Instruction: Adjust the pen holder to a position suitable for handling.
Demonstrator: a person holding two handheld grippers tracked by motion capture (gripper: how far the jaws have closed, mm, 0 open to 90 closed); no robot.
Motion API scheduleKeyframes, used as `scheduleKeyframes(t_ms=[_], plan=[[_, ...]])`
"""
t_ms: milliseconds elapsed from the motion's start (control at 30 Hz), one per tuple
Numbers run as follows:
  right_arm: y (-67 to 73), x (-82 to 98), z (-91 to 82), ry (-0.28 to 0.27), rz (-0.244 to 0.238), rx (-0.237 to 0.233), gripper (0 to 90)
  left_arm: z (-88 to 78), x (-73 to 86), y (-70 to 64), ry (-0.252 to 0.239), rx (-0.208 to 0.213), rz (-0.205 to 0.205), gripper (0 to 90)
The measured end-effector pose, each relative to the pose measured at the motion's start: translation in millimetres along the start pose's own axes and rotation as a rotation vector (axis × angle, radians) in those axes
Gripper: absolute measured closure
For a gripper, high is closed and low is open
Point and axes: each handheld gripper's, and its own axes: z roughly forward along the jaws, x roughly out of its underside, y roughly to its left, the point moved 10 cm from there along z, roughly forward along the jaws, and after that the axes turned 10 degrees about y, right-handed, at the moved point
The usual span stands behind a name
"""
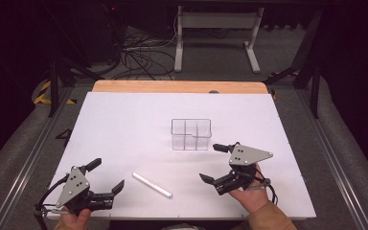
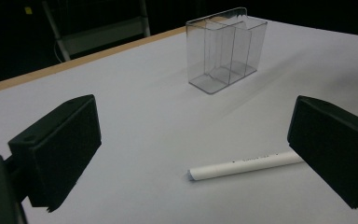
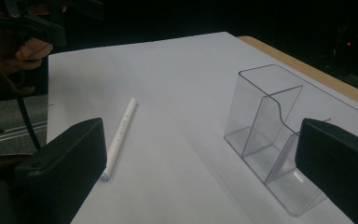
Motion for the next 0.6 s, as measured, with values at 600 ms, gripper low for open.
scheduleKeyframes(t_ms=[600], plan=[[7.9, -6.3, 5.5, 0.073, 0.047, -0.122, 2.5, -1.8, 1.0, 0.0, 0.001, -0.005, -0.001, 3.5]])
